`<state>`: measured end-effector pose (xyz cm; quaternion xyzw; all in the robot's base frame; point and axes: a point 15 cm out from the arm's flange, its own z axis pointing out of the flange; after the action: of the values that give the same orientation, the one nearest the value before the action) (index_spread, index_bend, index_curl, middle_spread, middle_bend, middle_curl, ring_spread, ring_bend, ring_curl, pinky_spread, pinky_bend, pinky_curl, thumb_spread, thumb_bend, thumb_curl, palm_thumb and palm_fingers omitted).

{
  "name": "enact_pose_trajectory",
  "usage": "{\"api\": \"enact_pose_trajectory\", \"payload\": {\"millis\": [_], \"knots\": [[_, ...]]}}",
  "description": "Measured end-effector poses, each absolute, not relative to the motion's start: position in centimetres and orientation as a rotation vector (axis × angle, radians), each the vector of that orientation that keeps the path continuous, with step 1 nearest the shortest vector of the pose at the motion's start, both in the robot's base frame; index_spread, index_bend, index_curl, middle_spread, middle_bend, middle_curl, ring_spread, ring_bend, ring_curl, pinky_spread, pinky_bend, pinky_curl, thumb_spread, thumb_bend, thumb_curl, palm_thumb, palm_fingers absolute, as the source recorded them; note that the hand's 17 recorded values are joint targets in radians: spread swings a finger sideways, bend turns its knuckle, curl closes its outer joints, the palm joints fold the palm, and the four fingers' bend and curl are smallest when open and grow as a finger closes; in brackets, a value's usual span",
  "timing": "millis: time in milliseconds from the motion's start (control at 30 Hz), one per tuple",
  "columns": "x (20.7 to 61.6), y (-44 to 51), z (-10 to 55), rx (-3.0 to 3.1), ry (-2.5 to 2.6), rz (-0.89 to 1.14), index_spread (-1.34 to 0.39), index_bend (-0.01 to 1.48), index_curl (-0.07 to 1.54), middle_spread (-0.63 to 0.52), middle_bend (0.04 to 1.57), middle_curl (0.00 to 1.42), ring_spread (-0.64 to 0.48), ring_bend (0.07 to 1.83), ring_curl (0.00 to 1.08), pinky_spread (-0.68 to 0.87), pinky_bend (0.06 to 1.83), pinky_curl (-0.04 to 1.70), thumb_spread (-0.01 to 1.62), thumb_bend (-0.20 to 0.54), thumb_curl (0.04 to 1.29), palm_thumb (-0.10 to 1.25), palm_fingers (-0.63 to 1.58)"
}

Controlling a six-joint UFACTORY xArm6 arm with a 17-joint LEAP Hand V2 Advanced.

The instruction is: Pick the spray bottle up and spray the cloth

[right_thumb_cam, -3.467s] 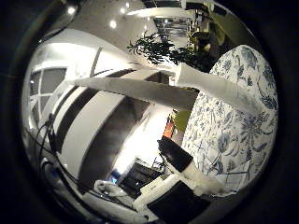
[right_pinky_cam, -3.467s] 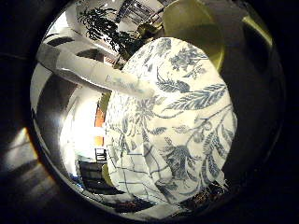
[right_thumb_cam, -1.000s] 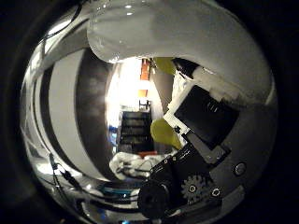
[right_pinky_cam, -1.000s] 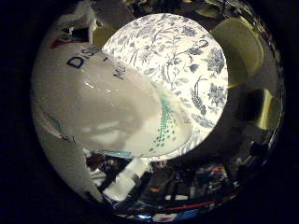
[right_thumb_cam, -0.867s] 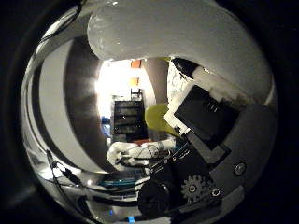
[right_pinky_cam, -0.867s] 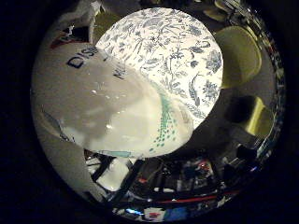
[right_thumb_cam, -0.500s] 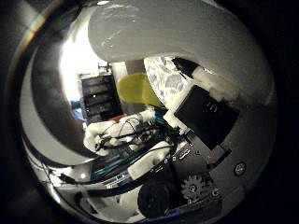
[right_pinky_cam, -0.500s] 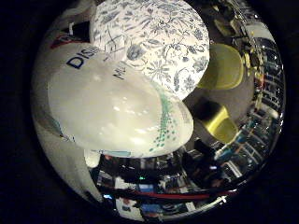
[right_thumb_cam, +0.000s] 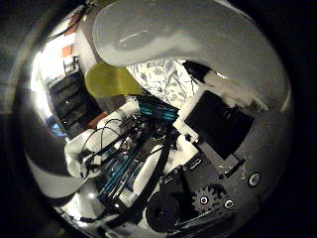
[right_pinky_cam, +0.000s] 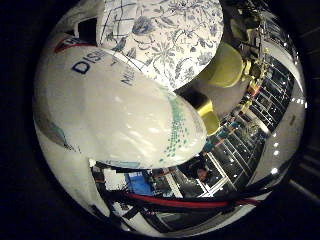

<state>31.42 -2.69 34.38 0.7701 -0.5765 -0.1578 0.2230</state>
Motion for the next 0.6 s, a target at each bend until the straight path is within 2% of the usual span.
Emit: {"api": "enact_pose_trajectory", "payload": {"millis": [267,600], "knots": [[32.2,-1.6,29.7,2.064,-1.562,-0.448,-0.19,1.17,0.68,-0.09,1.36,0.6,-0.17,1.46,0.59,-0.24,1.05,1.19,0.97,-0.014,0.74,1.03,1.2],[33.0,-1.5,29.3,2.085,-1.572,-0.428,-0.19,1.17,0.68,-0.09,1.36,0.6,-0.17,1.46,0.59,-0.24,1.05,1.2,0.98,-0.014,0.73,1.03,1.2]]}}
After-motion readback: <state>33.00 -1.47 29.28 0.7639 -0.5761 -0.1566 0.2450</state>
